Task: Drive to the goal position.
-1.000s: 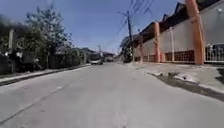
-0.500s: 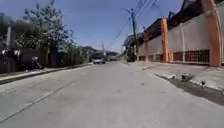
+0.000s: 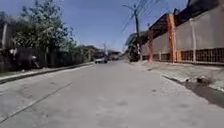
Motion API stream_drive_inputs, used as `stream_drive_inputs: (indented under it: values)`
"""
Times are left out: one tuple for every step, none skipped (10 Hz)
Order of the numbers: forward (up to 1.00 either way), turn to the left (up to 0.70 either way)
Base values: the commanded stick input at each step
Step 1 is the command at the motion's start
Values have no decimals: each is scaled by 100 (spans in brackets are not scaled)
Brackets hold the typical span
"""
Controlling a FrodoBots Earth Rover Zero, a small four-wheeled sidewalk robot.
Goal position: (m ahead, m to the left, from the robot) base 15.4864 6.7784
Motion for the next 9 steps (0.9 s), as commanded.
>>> stream_drive_inputs:
  values:
    - [100,-38]
    - [100,-29]
    - [100,0]
    - [100,2]
    - [100,2]
    - [100,2]
    - [100,2]
    - [100,2]
    - [100,2]
